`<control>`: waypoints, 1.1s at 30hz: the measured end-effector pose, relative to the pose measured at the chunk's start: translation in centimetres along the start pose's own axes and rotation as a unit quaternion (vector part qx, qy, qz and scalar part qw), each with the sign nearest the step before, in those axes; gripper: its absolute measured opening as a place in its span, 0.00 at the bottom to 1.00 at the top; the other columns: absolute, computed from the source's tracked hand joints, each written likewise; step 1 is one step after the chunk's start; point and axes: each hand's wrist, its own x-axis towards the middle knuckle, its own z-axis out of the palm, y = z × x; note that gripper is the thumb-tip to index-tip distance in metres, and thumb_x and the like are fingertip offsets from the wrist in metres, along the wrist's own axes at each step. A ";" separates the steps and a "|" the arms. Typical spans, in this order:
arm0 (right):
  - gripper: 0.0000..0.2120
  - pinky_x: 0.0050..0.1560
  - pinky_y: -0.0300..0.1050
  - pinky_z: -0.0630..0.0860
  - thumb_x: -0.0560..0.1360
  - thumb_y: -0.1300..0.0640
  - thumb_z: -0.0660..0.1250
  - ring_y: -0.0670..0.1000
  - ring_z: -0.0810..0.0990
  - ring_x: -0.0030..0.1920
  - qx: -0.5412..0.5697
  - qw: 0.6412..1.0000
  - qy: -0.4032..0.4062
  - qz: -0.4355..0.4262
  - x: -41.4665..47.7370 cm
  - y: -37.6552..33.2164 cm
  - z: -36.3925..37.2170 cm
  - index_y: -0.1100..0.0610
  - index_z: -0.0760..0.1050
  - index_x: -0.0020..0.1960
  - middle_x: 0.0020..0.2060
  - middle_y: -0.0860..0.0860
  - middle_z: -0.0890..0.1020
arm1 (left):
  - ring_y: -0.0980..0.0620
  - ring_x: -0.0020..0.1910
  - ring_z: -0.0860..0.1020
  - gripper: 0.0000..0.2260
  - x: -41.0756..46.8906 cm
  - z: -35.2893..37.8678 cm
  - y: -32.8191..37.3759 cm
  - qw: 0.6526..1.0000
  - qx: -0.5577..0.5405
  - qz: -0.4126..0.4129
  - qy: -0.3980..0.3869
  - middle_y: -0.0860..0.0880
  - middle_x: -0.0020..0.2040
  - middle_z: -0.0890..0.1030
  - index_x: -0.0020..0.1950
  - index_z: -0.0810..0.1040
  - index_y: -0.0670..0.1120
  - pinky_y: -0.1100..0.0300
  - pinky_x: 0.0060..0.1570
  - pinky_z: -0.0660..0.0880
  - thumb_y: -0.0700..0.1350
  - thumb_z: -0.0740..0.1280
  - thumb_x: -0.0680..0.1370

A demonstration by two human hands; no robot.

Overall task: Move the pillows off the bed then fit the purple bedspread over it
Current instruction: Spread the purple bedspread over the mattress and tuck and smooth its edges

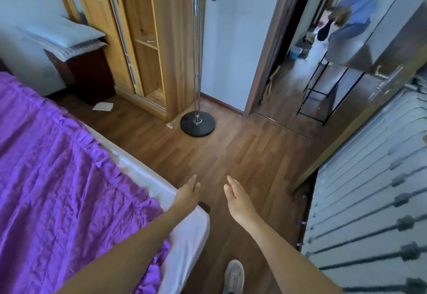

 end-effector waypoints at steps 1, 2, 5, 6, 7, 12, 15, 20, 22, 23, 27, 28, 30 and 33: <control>0.23 0.72 0.43 0.52 0.83 0.49 0.47 0.48 0.53 0.75 0.002 1.000 -0.001 -0.004 2.0 0.7 -2.0 0.55 0.54 0.76 0.75 0.50 0.58 | 0.46 0.71 0.65 0.20 1.9 1.0 1.5 1.000 0.002 -0.001 0.005 0.44 0.73 0.66 0.75 0.59 0.43 0.61 0.68 0.58 0.46 0.51 0.83; 0.23 0.72 0.43 0.52 0.83 0.49 0.47 0.48 0.53 0.75 0.004 1.000 0.001 -0.003 3.6 1.5 -3.8 0.55 0.54 0.76 0.75 0.50 0.58 | 0.46 0.72 0.64 0.20 3.5 1.9 2.9 1.000 -0.001 -0.013 0.006 0.45 0.73 0.65 0.75 0.59 0.43 0.60 0.68 0.58 0.47 0.51 0.83; 0.23 0.72 0.42 0.51 0.83 0.50 0.47 0.48 0.54 0.75 -0.010 1.000 -0.004 0.005 7.6 3.2 -9.4 0.55 0.55 0.76 0.75 0.51 0.59 | 0.46 0.71 0.65 0.20 7.2 3.7 7.4 0.999 -0.010 -0.031 0.013 0.46 0.73 0.65 0.75 0.60 0.45 0.58 0.69 0.60 0.48 0.51 0.83; 0.23 0.72 0.42 0.51 0.83 0.50 0.48 0.48 0.54 0.75 -0.020 1.000 -0.003 0.001 9.3 3.7 -11.2 0.56 0.56 0.76 0.75 0.51 0.59 | 0.46 0.71 0.65 0.20 8.6 4.2 8.9 1.000 -0.008 -0.019 0.017 0.46 0.73 0.66 0.75 0.60 0.45 0.58 0.68 0.60 0.48 0.51 0.83; 0.23 0.72 0.42 0.51 0.83 0.51 0.48 0.49 0.55 0.75 -0.019 1.000 0.003 0.004 10.9 4.1 -13.0 0.56 0.56 0.76 0.75 0.52 0.59 | 0.46 0.71 0.65 0.20 9.9 4.6 10.1 1.000 -0.008 -0.010 0.021 0.46 0.73 0.66 0.75 0.60 0.45 0.59 0.68 0.60 0.48 0.51 0.83; 0.23 0.73 0.44 0.54 0.83 0.50 0.48 0.48 0.57 0.74 0.023 0.999 -0.012 0.018 17.0 5.0 -16.7 0.54 0.57 0.75 0.74 0.50 0.61 | 0.46 0.70 0.66 0.20 14.9 5.7 13.4 0.999 -0.027 -0.018 0.028 0.47 0.72 0.67 0.75 0.61 0.45 0.60 0.65 0.62 0.48 0.51 0.83; 0.22 0.73 0.43 0.54 0.83 0.51 0.48 0.47 0.57 0.74 0.032 0.999 -0.041 0.005 19.9 4.7 -16.5 0.54 0.57 0.75 0.74 0.49 0.61 | 0.47 0.69 0.68 0.20 17.6 5.2 14.0 0.998 -0.035 -0.041 0.034 0.47 0.72 0.68 0.75 0.61 0.46 0.59 0.65 0.63 0.49 0.51 0.83; 0.22 0.70 0.39 0.54 0.83 0.52 0.48 0.48 0.58 0.74 0.006 0.996 -0.083 -0.029 28.1 2.5 -16.8 0.57 0.56 0.76 0.74 0.50 0.61 | 0.46 0.70 0.67 0.20 24.8 3.0 14.4 0.995 -0.030 -0.064 0.075 0.45 0.71 0.69 0.74 0.61 0.45 0.60 0.66 0.62 0.48 0.51 0.83; 0.22 0.70 0.39 0.53 0.83 0.52 0.48 0.48 0.57 0.74 -0.004 0.994 -0.097 -0.045 32.3 1.1 -16.7 0.56 0.56 0.76 0.74 0.50 0.61 | 0.47 0.71 0.65 0.20 28.4 1.7 14.3 0.992 -0.038 -0.072 0.092 0.45 0.72 0.67 0.74 0.60 0.45 0.61 0.66 0.60 0.47 0.51 0.83; 0.23 0.70 0.39 0.53 0.83 0.51 0.47 0.48 0.57 0.74 -0.007 0.993 -0.102 -0.053 34.3 0.5 -16.7 0.56 0.55 0.76 0.74 0.50 0.61 | 0.47 0.71 0.65 0.20 30.0 1.0 14.2 0.991 -0.048 -0.080 0.098 0.46 0.73 0.66 0.75 0.60 0.45 0.61 0.67 0.59 0.47 0.51 0.83; 0.23 0.71 0.41 0.54 0.82 0.50 0.48 0.48 0.57 0.74 -0.023 0.987 -0.144 -0.070 42.2 -2.9 -16.1 0.55 0.55 0.76 0.75 0.49 0.60 | 0.49 0.73 0.63 0.21 35.5 -2.5 13.9 0.977 -0.108 -0.124 0.139 0.49 0.74 0.64 0.75 0.60 0.46 0.60 0.69 0.58 0.49 0.51 0.83; 0.23 0.71 0.42 0.54 0.82 0.50 0.48 0.48 0.57 0.74 -0.028 0.983 -0.162 -0.078 44.4 -4.7 -15.5 0.55 0.54 0.76 0.75 0.49 0.59 | 0.50 0.73 0.63 0.21 36.5 -4.0 13.4 0.970 -0.121 -0.144 0.154 0.49 0.74 0.64 0.75 0.59 0.47 0.60 0.69 0.58 0.50 0.51 0.82; 0.23 0.72 0.43 0.55 0.82 0.50 0.48 0.47 0.58 0.74 -0.039 0.975 -0.185 -0.114 47.8 -7.7 -14.6 0.54 0.55 0.76 0.74 0.48 0.60 | 0.51 0.72 0.63 0.21 38.0 -6.4 12.5 0.963 -0.121 -0.166 0.177 0.50 0.74 0.65 0.75 0.59 0.48 0.59 0.70 0.59 0.51 0.51 0.82; 0.22 0.70 0.41 0.56 0.82 0.50 0.49 0.47 0.60 0.73 -0.027 0.968 -0.207 -0.141 51.0 -11.4 -13.0 0.54 0.57 0.75 0.73 0.47 0.62 | 0.50 0.70 0.68 0.21 39.3 -9.9 11.1 0.949 -0.117 -0.205 0.210 0.49 0.71 0.69 0.75 0.59 0.49 0.57 0.69 0.63 0.51 0.51 0.82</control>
